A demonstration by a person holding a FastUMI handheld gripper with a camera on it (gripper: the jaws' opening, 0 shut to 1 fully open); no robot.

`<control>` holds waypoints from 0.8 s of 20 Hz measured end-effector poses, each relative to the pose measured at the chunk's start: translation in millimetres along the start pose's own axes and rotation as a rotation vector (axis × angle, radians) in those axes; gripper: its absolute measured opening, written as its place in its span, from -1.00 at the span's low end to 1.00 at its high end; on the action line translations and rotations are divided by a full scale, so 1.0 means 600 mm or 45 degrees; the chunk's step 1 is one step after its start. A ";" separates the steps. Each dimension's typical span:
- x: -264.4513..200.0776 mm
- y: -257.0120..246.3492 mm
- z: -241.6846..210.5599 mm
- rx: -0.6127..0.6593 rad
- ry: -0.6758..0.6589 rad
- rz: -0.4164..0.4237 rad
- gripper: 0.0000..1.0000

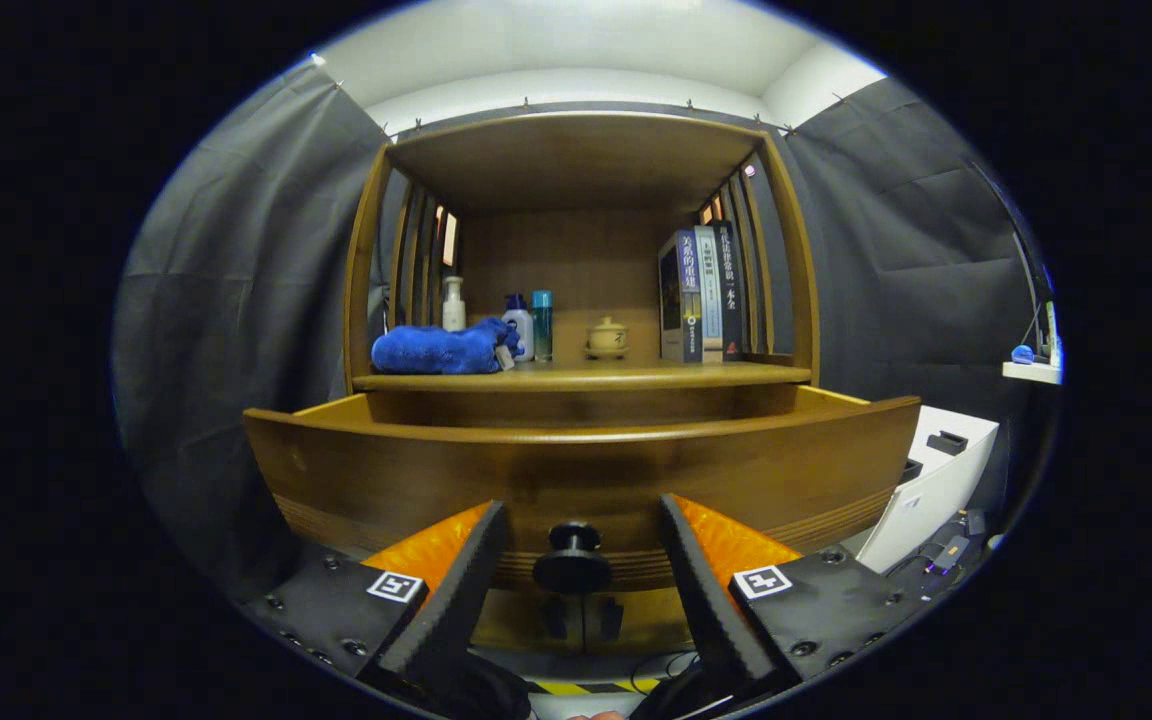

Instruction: Pull open the drawer, take out the items inside it, and place them on the countertop above the cabinet.

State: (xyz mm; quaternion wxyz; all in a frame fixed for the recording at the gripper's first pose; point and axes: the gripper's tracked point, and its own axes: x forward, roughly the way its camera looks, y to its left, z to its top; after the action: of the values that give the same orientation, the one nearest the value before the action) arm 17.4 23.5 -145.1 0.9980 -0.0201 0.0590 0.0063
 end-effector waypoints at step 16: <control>0.053 -0.048 0.332 0.021 -0.199 0.050 0.96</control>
State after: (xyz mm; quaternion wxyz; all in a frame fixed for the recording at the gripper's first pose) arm 72.8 3.2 49.7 0.9994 -0.0102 -0.0188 0.0269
